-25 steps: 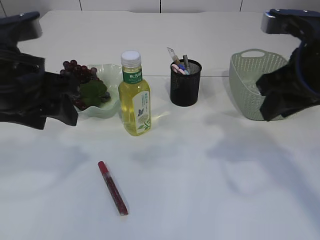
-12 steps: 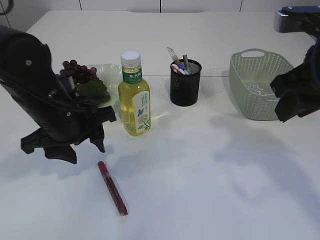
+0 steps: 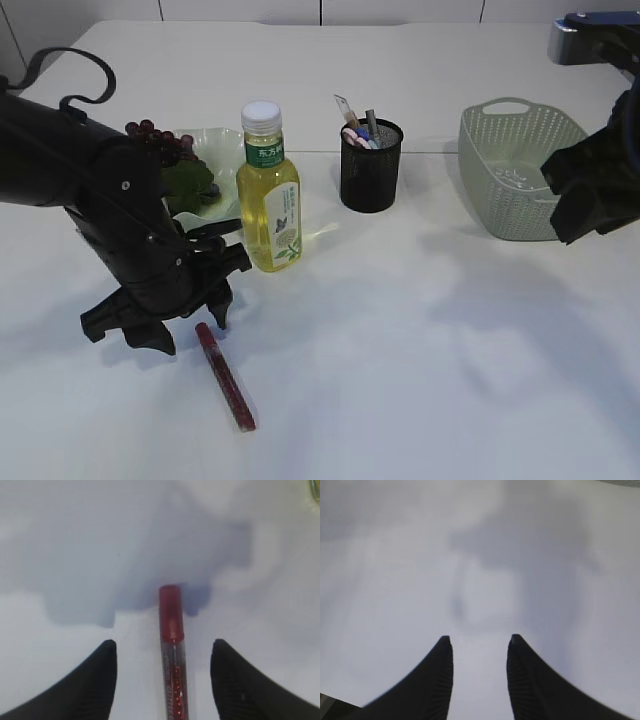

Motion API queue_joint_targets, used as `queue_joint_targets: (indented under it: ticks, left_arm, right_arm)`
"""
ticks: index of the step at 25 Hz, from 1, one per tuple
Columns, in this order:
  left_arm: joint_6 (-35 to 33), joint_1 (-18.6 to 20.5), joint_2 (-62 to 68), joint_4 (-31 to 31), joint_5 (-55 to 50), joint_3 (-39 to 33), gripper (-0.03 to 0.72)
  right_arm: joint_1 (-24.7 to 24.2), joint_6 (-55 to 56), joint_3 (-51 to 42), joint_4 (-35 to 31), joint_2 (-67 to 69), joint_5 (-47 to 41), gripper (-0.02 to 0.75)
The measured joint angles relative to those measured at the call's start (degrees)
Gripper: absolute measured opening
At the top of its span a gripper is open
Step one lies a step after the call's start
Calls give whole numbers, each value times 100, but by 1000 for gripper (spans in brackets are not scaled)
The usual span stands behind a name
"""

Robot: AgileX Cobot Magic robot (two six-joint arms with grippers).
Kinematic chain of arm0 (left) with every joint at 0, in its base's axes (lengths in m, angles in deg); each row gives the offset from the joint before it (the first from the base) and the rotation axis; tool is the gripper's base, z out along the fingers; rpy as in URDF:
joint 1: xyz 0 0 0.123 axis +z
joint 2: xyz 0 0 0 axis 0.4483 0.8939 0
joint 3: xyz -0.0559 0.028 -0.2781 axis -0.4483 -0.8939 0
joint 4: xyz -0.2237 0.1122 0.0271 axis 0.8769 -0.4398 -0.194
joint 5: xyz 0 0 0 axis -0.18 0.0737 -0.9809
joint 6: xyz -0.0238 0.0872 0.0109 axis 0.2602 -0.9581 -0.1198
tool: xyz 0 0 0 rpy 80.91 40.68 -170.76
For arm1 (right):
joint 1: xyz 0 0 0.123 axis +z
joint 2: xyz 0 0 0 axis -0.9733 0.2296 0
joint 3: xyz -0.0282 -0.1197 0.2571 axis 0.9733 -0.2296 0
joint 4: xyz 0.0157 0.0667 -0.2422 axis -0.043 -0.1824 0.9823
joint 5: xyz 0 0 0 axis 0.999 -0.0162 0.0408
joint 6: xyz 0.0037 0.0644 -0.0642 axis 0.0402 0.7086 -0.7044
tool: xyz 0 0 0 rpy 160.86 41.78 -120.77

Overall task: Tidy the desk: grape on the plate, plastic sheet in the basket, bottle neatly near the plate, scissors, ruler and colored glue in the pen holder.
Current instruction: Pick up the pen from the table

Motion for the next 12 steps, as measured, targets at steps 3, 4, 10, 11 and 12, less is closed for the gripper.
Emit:
queue_joint_targets:
  ticks: [3,4,10,11,12]
  left_arm:
    - [54,0,141,-38,138,11,435]
    - [67,0,185,-38,173,11,435]
    - [106,0,397,-61,230,11,435]
    - [116,0,424,-61,230,11,435]
    - [130,0,434,-85,245,11,435]
  right_arm:
    - [0,0,0,0,0,0,303]
    - [0,0,0,0,0,0,303]
    - [0,0,0,0,0,0,303]
    - [0,0,0,0,0,0,303]
    - [0,0,0,0,0,0,303]
